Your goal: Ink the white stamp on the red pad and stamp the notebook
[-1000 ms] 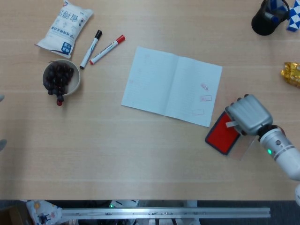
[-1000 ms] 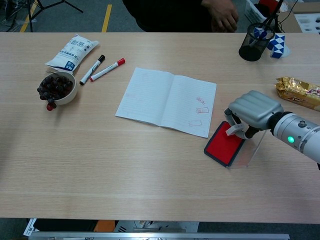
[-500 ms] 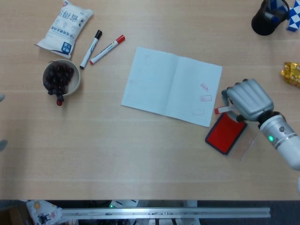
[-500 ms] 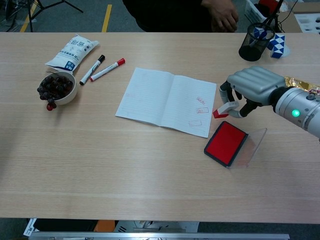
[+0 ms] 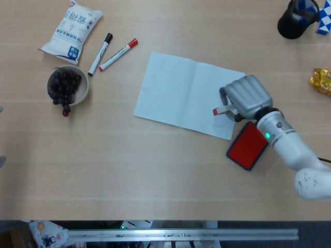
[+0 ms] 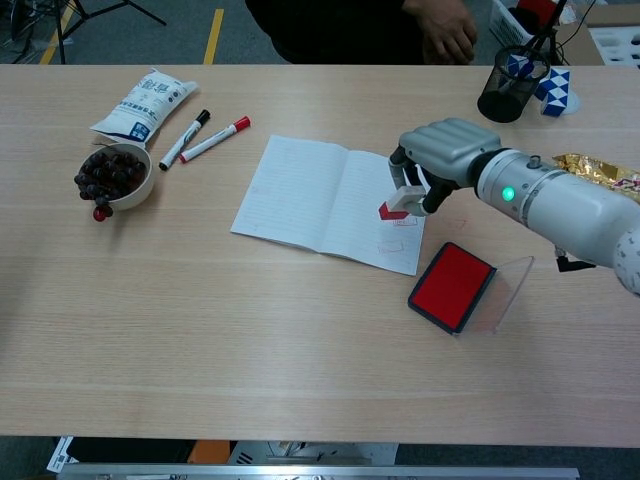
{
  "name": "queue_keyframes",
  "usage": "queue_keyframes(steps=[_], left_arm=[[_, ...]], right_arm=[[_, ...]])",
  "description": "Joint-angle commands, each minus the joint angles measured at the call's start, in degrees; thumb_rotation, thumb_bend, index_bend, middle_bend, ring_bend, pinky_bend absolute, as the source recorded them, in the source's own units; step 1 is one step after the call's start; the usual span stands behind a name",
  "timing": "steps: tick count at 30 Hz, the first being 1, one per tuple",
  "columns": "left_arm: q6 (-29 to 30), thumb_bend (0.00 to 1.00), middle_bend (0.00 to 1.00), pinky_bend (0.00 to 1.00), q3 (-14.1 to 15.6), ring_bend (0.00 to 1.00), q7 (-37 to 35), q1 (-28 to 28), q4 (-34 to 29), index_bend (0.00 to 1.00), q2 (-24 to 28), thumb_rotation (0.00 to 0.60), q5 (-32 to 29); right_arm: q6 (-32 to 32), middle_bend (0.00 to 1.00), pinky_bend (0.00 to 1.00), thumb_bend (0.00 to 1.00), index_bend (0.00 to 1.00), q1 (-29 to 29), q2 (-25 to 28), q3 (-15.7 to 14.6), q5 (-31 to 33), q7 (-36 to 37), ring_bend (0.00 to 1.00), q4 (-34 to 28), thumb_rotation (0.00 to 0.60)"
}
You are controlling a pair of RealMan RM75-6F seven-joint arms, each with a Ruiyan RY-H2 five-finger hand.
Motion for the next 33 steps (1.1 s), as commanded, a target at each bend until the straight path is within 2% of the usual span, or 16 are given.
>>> queue_keyframes(steps=[1,13,26,33], left_arm=[[-0.1,0.12,0.16,0.12,0.0,0.20,0.0,-0.1,-0.1,0.11,0.1,0.600,0.1],[-0.7,0.12,0.16,0.12,0.2,0.20,0.2,-0.1,-0.2,0.11,0.2,0.600,-0.2],[-1.5,0.12,0.16,0.12,0.2,0.20,-0.1,-0.2,0.6,0.11,-0.1,0.600,-0.9],[-1.8,0.12,0.16,0.12,0.1,0.20,-0.1,-0.3,0.7,0.11,-0.2,0.600,-1.0]], right_arm=[[0.0,0.65,0.47,0.47,0.78,2.8,-2.6,1.0,3.7,-2.2,0.54,2.1,0.600],[1.7,0.66,0.47,0.49,0.80,10.3,-8.1,0.0,14.9,-10.7,0.56,7.6,0.600],[3.1,0.68,0.47,0.49,0.82,14.0,-11.2,-1.1,20.3,-14.8,0.57,10.8,0.600],[3.3,0.69,0.47,0.51,0.83,15.1,-13.2,-1.1,21.1,-15.3,0.58,12.7,0.600]])
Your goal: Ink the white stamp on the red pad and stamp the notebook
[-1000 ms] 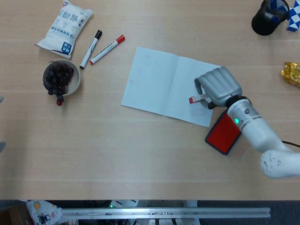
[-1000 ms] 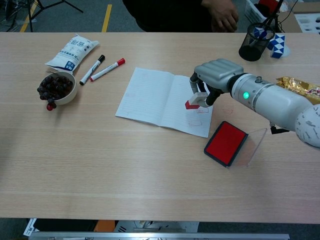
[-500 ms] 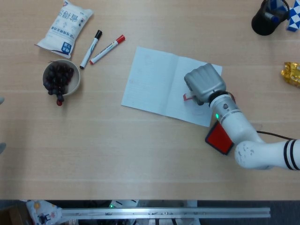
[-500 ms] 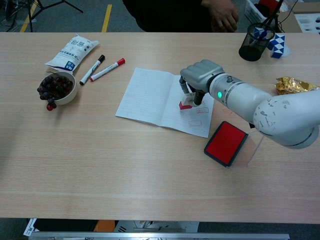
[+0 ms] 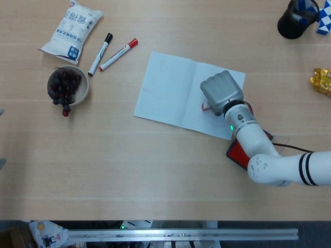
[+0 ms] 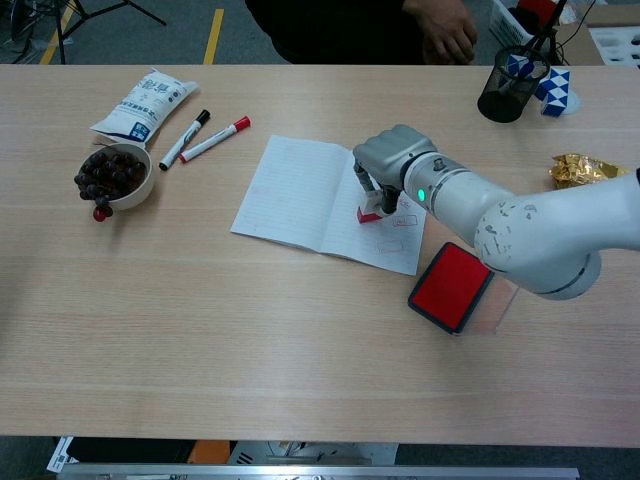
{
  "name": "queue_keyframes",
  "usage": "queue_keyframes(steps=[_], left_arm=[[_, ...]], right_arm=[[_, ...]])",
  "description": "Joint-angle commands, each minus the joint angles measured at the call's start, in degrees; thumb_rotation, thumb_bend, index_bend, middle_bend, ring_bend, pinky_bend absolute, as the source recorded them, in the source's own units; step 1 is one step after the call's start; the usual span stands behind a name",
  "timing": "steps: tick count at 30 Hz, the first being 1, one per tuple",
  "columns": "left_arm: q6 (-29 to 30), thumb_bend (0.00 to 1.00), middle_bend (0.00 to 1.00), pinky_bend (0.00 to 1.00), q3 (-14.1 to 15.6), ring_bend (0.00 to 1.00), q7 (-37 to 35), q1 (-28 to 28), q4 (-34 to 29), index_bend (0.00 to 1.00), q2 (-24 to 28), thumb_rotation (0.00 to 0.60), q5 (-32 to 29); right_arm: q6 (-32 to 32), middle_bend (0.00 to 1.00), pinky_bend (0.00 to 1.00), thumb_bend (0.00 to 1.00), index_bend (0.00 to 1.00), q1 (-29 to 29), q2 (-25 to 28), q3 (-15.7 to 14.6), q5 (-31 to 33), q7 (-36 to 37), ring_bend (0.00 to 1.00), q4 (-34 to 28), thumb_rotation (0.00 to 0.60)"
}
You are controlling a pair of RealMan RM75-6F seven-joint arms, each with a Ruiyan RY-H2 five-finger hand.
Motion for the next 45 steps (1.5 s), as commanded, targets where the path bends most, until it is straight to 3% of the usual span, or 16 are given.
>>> queue_keyframes(steps=[1,31,45], left_arm=[[-0.1,0.12,0.16,0.12,0.0,0.20,0.0,0.0,0.0,0.11,0.0,0.600,-0.1],[-0.2,0.12,0.16,0.12,-0.1,0.20,-0.6,0.1,0.8,0.08,-0.2,0.600,-0.5],[-0.1,0.12,0.16,0.12,0.0,0.20,-0.4,0.2,0.1,0.07,0.2,0.600,-0.4]], right_arm=[[0.0,0.69,0.47,0.51,0.83,0.2,-0.8,0.0,-0.1,0.2,0.59,0.8,0.600],[-0.4,0.72,0.47,0.55,0.87,0.1,-6.1,-0.4,-0.5,-0.4,0.61,7.5,0.600],[0.4,0.72,0.47,0.55,0.87,-1.4,1.7,3.1,-1.5,4.3,0.62,0.1,0.600]])
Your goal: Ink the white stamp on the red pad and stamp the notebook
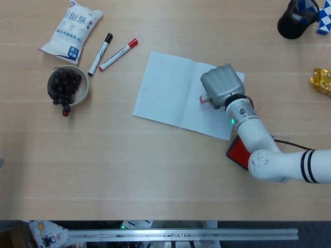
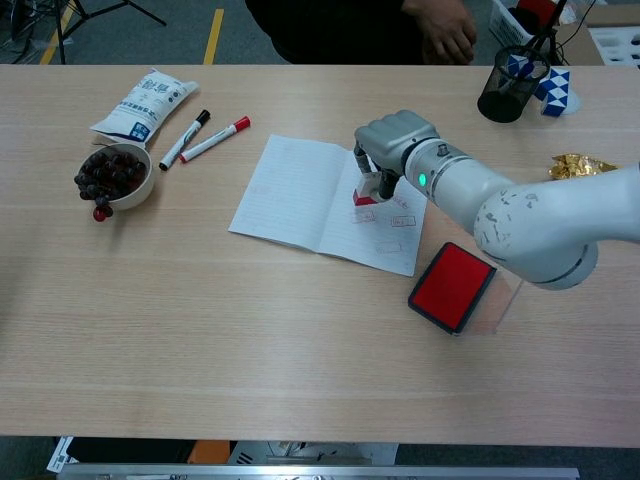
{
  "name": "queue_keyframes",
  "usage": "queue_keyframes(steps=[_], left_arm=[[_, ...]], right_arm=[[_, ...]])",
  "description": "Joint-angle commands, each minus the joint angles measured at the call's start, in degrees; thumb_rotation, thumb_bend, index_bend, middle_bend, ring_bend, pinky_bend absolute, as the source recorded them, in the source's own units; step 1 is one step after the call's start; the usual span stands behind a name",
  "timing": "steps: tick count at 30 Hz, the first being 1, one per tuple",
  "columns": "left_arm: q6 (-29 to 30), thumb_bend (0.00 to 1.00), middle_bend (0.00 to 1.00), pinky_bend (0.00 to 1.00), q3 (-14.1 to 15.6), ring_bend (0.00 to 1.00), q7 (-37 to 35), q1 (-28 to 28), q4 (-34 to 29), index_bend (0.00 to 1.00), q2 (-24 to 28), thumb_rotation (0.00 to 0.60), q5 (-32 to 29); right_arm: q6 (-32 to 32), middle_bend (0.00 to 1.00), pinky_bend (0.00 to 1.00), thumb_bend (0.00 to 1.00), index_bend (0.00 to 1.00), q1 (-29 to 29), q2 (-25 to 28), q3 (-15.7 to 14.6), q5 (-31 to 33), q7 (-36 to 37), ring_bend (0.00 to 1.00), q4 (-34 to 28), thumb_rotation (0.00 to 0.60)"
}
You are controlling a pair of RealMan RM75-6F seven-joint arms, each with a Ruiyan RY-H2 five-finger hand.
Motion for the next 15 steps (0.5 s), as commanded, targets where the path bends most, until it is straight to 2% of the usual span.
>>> queue_keyframes(steps=[1,7,15], left_arm=[[0.0,0.12,0.16,0.12,0.0,0.20,0.2,-0.1,-0.2,0.07,0.0,0.600,0.1],[-0.1,0.12,0.16,0.12,0.0,0.20,0.4,-0.1,-0.3,0.07,0.0,0.600,0.1],[-0.8,0.12,0.16,0.12,0.0,0.20,0.6,-0.3,-0.2,0.07,0.0,0.600,-0.5]], right_arm=[[0.0,0.72,0.47,0.55,0.88,-0.4,1.3,0.4,-0.1,1.0,0.62,-0.8,0.600],[-0.3,0.73,0.47,0.55,0.88,-0.4,1.2,-0.1,-0.1,1.3,0.62,0.1,0.600],[-1.4,0.73,0.47,0.55,0.88,0.1,-3.2,-1.0,-0.4,1.3,0.62,5.5,0.600]])
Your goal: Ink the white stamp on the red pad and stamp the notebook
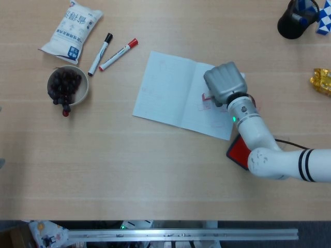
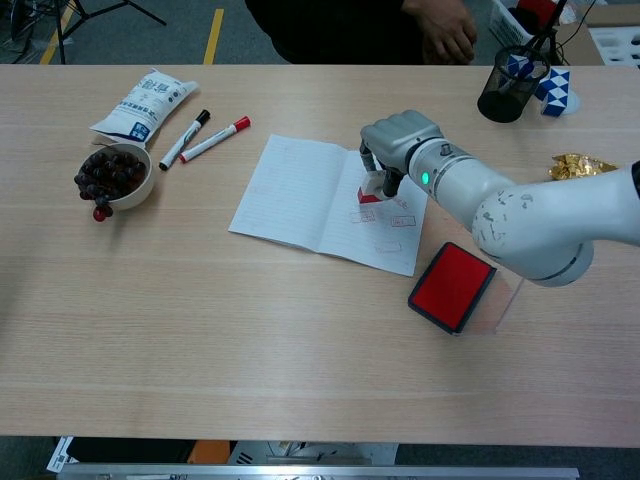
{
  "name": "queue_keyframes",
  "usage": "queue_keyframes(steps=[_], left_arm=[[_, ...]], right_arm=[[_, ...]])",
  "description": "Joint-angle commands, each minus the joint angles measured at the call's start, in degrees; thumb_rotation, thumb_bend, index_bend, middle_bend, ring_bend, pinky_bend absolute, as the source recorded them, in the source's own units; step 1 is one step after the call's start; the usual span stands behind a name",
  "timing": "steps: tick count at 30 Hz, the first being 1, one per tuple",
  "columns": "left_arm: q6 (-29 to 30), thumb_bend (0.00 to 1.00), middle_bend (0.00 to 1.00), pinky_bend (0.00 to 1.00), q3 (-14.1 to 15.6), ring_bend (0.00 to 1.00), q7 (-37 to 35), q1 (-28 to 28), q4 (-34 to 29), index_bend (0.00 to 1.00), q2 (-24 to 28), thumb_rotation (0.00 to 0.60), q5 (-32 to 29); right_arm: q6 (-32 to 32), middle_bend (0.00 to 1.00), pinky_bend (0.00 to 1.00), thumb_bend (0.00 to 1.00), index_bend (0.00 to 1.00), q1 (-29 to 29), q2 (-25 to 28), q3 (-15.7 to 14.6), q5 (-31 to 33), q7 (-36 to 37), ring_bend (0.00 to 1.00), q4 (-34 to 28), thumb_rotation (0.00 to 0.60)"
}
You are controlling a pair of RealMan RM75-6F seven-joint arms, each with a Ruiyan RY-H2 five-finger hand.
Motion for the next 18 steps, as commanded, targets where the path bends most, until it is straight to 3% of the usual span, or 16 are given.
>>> queue_keyframes(steps=[1,18], left_arm=[[-0.2,0.12,0.16,0.12,0.0,0.20,0.0,-0.1,0.1,0.07,0.0,0.600,-0.1],[-0.4,0.12,0.16,0.12,0.0,0.20,0.0,-0.1,0.2,0.05,0.0,0.600,-0.5]], right_arm=[[-0.4,0.73,0.47,0.55,0.88,0.3,-1.6,-0.3,-0.2,-0.2,0.62,1.8,0.600],[-1.1,0.76,0.48,0.61,0.93,0.4,-6.1,0.2,0.7,-1.8,0.64,8.4,0.600]])
